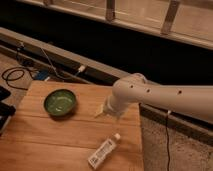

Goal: Place the bottle in the ceramic bowl

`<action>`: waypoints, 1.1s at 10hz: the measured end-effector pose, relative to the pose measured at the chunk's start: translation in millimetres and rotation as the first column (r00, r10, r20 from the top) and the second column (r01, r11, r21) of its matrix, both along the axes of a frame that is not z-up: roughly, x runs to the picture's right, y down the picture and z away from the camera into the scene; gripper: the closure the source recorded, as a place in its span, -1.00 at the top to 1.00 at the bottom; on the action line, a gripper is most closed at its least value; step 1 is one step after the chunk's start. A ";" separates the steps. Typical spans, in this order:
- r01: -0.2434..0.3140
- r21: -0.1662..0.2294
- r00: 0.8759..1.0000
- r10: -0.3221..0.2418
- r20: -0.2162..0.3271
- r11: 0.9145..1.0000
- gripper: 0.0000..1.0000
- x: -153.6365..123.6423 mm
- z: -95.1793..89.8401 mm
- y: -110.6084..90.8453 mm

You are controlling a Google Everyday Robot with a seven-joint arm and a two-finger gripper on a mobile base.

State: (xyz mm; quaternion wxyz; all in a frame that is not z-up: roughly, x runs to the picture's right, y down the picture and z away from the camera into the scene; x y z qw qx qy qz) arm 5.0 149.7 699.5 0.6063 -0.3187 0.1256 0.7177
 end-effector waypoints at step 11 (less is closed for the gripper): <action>-0.045 -0.195 0.971 -0.003 -0.240 0.980 0.30 31.8 15.7 76.8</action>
